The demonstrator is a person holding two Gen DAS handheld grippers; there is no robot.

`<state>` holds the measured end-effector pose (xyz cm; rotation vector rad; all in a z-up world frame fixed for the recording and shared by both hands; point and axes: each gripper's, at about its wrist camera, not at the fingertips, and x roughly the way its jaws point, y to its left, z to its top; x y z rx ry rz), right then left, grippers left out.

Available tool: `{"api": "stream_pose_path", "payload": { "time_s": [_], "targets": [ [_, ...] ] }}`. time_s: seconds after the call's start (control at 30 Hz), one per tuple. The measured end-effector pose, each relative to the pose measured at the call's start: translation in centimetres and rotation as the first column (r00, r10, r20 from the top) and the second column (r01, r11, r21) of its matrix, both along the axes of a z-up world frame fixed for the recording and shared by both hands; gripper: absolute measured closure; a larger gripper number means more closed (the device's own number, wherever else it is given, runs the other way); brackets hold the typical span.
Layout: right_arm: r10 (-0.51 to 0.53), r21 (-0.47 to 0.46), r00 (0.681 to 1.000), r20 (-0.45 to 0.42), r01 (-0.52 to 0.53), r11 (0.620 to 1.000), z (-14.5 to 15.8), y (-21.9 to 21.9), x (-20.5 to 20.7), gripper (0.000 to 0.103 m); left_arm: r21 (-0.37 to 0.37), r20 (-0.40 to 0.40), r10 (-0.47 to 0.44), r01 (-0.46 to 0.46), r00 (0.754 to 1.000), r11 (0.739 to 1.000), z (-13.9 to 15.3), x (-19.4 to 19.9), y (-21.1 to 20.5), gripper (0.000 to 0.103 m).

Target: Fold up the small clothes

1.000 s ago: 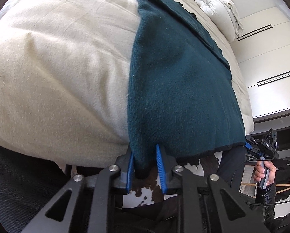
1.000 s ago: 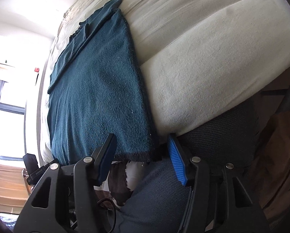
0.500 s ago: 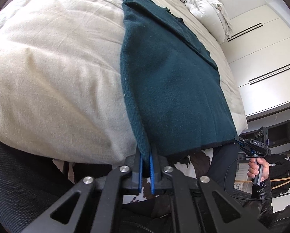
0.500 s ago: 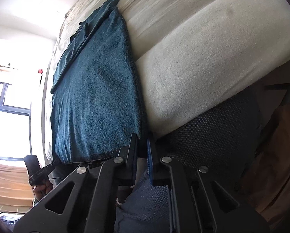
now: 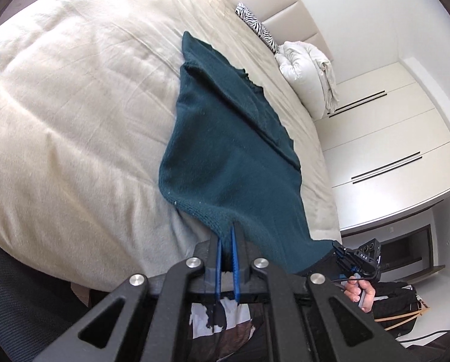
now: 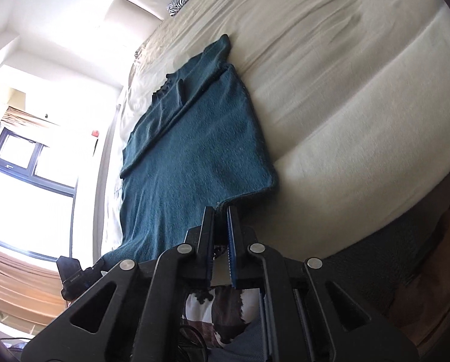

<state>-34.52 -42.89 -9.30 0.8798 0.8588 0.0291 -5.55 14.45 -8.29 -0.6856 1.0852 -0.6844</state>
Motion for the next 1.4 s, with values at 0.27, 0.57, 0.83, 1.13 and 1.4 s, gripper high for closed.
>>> {"api": "stream_pose_path", "payload": {
  "time_s": [0.27, 0.57, 0.83, 1.13, 1.4],
  "targets": [
    [-0.026, -0.014, 0.998, 0.064, 0.027, 1.000, 2.1, -1.0, 3.3, 0.096, -0.076, 0.034, 0.045, -0.042, 0.998, 0.996, 1.9, 2.8, -0.1, 0.097],
    [-0.036, -0.032, 0.994, 0.105, 0.039, 0.999, 3.7, -1.4, 6.3, 0.096, -0.114, 0.050, 0.078, -0.072, 0.996, 0.991, 2.8, 4.7, 0.0, 0.097],
    [-0.067, -0.061, 0.988, 0.137, 0.076, 0.995, 4.8, -2.3, 8.5, 0.096, -0.187, 0.018, 0.133, -0.127, 0.991, 0.974, 2.7, 6.6, 0.6, 0.097],
    [-0.063, -0.134, 0.983, 0.170, 0.086, 0.987, 7.0, -2.5, 12.4, 0.096, -0.219, 0.011, 0.169, -0.163, 0.986, 0.962, 3.4, 9.6, 0.2, 0.097],
    [-0.070, -0.178, 0.981, 0.182, 0.103, 0.979, 7.9, -3.1, 15.9, 0.096, -0.234, 0.000, 0.194, -0.188, 0.981, 0.954, 3.4, 12.8, -0.3, 0.097]
  ]
}}
